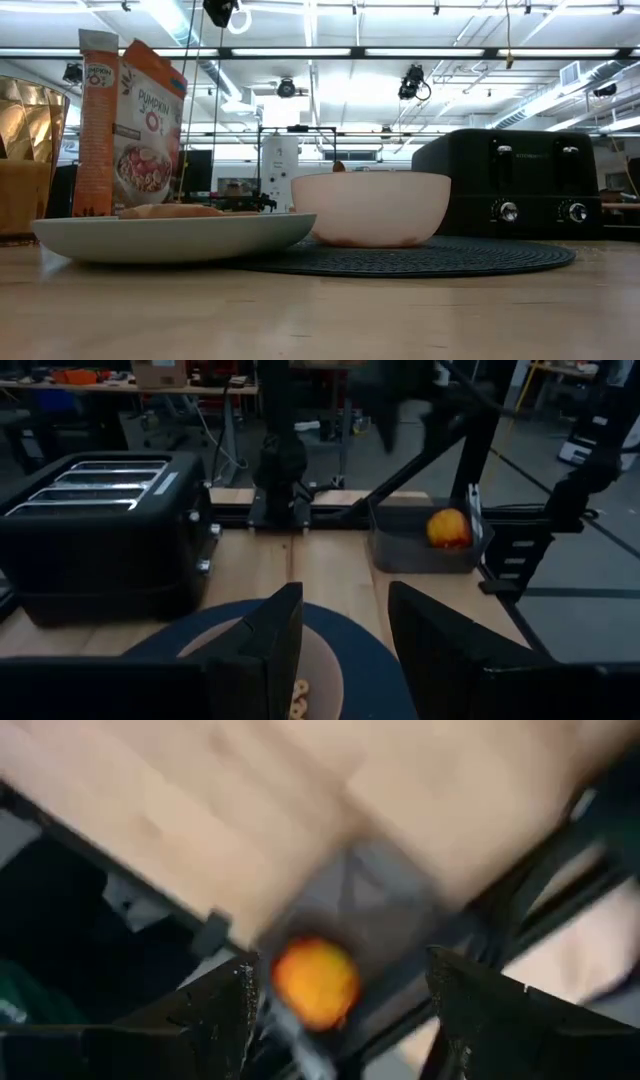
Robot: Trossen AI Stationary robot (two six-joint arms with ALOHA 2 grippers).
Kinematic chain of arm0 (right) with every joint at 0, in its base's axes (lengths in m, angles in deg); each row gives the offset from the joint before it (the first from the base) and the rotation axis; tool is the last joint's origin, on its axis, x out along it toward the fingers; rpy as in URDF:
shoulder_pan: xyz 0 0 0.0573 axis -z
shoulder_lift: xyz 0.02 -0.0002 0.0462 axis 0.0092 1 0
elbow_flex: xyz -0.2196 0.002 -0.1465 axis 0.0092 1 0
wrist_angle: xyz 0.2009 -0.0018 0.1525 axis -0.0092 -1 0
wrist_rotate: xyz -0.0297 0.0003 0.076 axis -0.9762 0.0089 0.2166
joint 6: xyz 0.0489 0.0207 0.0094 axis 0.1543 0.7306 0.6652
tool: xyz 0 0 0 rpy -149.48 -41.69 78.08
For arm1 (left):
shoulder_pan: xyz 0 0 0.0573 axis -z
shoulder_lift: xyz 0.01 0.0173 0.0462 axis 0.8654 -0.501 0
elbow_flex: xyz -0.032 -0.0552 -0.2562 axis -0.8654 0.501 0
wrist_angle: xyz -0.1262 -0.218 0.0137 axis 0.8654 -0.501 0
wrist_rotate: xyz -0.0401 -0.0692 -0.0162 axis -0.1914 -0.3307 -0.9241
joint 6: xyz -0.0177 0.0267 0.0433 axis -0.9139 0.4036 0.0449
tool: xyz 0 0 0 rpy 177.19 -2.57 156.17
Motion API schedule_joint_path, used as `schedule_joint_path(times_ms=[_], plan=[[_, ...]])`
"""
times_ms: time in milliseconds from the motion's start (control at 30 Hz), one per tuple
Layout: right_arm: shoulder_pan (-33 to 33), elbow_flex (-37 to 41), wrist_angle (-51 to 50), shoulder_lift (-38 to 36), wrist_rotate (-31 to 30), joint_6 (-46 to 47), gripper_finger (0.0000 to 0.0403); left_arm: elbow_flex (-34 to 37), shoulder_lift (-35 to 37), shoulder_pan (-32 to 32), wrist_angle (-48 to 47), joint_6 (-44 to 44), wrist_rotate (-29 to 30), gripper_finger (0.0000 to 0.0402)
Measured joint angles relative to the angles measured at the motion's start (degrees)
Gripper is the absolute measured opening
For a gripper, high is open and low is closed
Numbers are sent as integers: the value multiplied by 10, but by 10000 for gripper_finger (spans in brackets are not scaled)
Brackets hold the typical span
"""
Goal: Arrange a breakfast setting
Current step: Put the red apple on the blue table mat to the top left of the pink bowl
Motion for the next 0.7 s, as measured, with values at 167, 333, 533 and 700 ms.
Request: schedule_joint_path(times_ms=[167, 333, 533, 700], plan=[[-54, 0, 18, 97, 70, -17, 292, 0, 0, 0, -1, 1, 0, 156], [-83, 0, 56, 171, 125, -98, 315, 0, 0, 0, -1, 0, 0, 156], [-115, 19, 90, 201, 142, -105, 356, 0, 0, 0, -1, -22, 0, 156], [-144, 77, 194, 201, 155, -113, 372, 0, 0, 0, -1, -36, 0, 156]])
